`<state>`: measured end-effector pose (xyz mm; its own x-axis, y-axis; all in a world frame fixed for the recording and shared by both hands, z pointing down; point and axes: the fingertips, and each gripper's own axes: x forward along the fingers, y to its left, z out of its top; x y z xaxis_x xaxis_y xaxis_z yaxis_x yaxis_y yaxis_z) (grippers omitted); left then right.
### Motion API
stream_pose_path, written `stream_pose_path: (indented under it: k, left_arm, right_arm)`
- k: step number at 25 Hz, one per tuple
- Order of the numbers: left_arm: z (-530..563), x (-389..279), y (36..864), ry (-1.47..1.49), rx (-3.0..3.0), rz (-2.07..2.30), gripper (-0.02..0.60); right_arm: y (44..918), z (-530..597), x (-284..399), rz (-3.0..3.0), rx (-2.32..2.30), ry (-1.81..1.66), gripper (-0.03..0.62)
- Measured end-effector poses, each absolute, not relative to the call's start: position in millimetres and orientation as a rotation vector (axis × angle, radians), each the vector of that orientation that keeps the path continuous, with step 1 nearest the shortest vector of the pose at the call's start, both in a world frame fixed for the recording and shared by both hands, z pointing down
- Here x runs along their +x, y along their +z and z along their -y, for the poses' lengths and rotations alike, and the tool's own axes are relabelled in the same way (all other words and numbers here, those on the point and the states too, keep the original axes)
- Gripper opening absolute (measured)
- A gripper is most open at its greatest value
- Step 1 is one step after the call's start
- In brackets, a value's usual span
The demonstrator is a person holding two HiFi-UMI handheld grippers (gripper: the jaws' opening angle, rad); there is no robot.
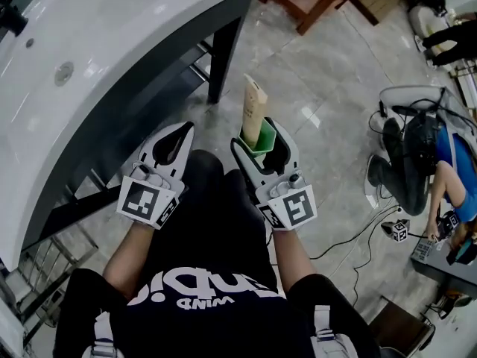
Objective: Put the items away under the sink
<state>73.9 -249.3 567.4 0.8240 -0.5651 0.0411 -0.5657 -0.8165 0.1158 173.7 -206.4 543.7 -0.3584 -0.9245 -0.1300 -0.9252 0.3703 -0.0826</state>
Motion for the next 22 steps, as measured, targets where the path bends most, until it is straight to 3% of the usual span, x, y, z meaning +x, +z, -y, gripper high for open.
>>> stream_pose_path:
  k: [22]
  left_arm:
    - [240.7,38.9,635.6,-0.042,2.877,1.061,0.02]
  right_arm:
    - [623.9,221.3,133.7,-2.526,-1.499,0.056,0.316]
